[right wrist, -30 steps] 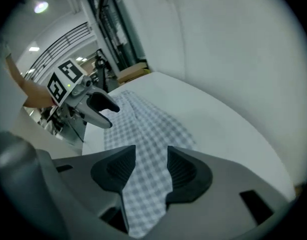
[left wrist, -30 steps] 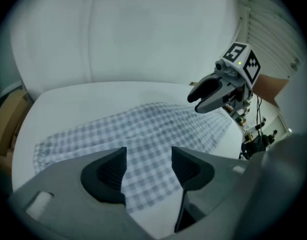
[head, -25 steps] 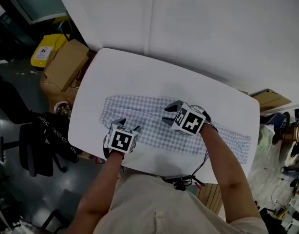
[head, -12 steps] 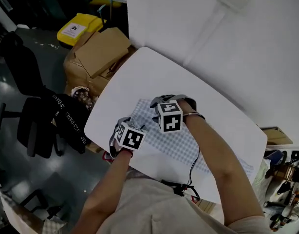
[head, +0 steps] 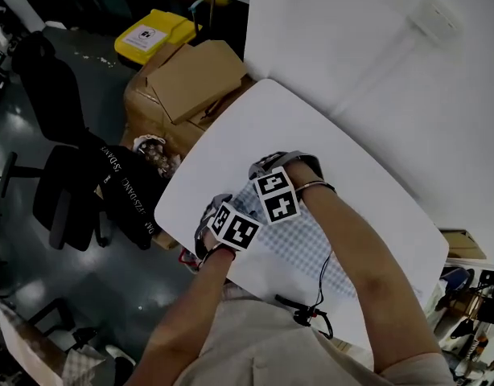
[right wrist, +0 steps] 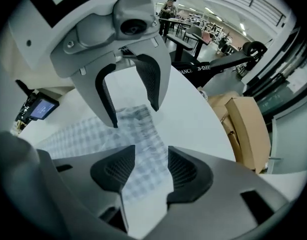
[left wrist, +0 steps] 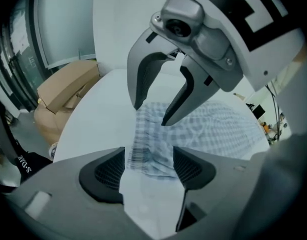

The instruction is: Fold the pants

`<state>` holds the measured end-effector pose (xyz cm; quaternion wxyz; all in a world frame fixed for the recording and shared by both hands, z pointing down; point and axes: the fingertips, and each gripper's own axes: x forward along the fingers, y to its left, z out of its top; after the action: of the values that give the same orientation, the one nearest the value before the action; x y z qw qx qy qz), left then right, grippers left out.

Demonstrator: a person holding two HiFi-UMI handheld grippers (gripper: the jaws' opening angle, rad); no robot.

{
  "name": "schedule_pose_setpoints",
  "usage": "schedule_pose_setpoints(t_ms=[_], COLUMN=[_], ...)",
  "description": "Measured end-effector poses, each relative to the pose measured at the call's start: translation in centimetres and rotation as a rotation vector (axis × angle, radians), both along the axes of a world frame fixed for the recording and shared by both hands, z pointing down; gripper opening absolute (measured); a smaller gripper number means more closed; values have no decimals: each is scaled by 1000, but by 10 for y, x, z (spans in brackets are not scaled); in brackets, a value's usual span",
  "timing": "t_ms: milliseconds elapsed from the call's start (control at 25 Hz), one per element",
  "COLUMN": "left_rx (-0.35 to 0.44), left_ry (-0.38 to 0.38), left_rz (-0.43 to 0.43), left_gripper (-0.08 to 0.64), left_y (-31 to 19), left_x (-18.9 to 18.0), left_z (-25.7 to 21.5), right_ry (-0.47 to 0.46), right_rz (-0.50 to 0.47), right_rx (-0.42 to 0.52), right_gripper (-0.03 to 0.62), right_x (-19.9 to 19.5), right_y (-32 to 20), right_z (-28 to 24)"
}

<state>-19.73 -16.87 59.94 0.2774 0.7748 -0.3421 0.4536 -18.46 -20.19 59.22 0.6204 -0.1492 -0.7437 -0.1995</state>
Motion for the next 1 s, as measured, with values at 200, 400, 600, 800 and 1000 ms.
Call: schedule_pose_setpoints(t_ms=[200, 400, 600, 800, 1000], left_rx=[-22, -35, -34, -2, 0], left_ry=[1, 2, -7, -6, -28], left_rz=[1, 21, 25, 12, 30], left_gripper=[290, 291, 291, 291, 235], left_y=[1, 3, 4, -1, 0], left_x=[-2, 1, 3, 1, -1], left_z=[11, 19, 26, 31, 33], right_ry=[50, 165, 195, 179, 155], right_rz=[-87, -117, -128, -106, -86], right_rx=[-30, -90, -72, -57, -56], right_gripper=[212, 207, 190, 170, 141], right_x=[-9, -3, 1, 2, 3], right_y=[-1, 0, 0, 0, 3], right_z=[13, 26, 38, 46, 46])
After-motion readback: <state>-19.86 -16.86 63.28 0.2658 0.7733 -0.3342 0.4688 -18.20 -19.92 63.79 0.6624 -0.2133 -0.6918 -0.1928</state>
